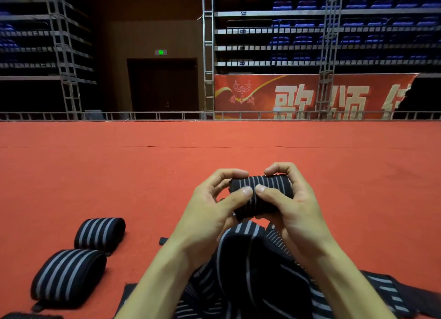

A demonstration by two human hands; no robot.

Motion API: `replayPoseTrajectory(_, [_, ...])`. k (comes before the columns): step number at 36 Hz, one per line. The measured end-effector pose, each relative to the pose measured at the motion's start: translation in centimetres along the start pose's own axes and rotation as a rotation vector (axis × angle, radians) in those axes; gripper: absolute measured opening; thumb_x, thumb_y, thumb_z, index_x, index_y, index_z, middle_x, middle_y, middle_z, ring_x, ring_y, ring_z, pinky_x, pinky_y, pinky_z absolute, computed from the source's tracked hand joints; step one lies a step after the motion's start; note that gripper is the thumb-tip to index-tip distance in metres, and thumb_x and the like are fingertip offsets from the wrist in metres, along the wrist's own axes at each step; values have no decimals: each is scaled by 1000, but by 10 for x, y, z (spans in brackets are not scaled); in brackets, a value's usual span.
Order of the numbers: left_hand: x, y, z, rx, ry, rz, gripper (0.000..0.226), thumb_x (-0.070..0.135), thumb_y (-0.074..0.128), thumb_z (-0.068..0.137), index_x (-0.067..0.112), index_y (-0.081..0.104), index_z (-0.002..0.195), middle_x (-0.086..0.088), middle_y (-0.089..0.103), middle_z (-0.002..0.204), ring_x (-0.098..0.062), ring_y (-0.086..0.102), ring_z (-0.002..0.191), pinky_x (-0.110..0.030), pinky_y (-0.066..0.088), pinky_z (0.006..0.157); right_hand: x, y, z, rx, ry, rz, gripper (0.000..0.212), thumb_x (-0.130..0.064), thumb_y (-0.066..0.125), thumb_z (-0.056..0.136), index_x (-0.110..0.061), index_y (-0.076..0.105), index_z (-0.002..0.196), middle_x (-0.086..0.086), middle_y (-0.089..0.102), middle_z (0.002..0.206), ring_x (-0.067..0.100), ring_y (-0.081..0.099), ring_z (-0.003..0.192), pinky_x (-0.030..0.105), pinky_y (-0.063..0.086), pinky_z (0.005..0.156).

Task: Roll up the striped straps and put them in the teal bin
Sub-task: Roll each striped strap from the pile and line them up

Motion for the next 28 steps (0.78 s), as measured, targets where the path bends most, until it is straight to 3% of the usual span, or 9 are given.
replayPoseTrajectory(2, [0,1,0,39,-9,-11,13,13,74,84,18,72,96,-11,65,107,-18,71,85,-31,56,73,2,-1,0,-7,-7,-1,24,10,59,87,-13,57,93,4,60,75,16,63,63,27,54,52])
replayPoseTrajectory(5, [1,-1,0,81,25,-11,19,-1,65,88,15,73,93,-9,68,100,-19,71,81,-28,57,69,4,0,1,-47,-21,8,20,-2,67,80,-19,63,88,4,63,77,20,65,68,32,57,60])
replayPoseTrajectory(10, [3,-5,1,91,93,61,29,-10,65,86,17,74,94,-4,73,96,-24,68,85,-40,58,85,5,-1,3,-54,5,40,12,-18,67,74,-21,68,86,14,67,86,29,68,77,42,61,71])
replayPoseTrajectory(14, [2,-5,0,90,58,75,30,-11,65,86,16,73,96,-6,73,101,-25,69,88,-41,58,86,6,-4,4,3,-16,-21,15,-3,66,84,-18,69,85,10,68,82,27,68,74,42,61,69])
replayPoseTrajectory(18, [0,-4,2,110,-26,13,14,-1,64,90,10,72,95,-15,68,114,-23,71,91,-33,58,76,7,-8,4,62,-47,-112,21,9,64,86,-11,70,87,9,68,81,27,68,75,42,61,68])
replayPoseTrajectory(22, [-3,-8,2,119,-19,36,15,-2,65,90,10,71,94,-9,70,109,-24,72,89,-32,58,70,8,-7,3,50,-14,-103,18,7,64,87,-10,70,88,11,70,84,29,72,77,40,61,69])
replayPoseTrajectory(28, [-4,-12,2,153,13,138,27,-9,65,88,16,73,82,3,73,109,-37,71,96,-42,60,78,5,-12,5,28,41,-158,19,0,66,88,-14,76,82,14,72,94,29,73,79,35,59,65])
Point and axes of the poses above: each hand's wrist, its own z-axis towards the middle knuckle, its own y-axis out of the palm, x = y × z, the point moved 1 cm from there along z, towards the middle knuckle
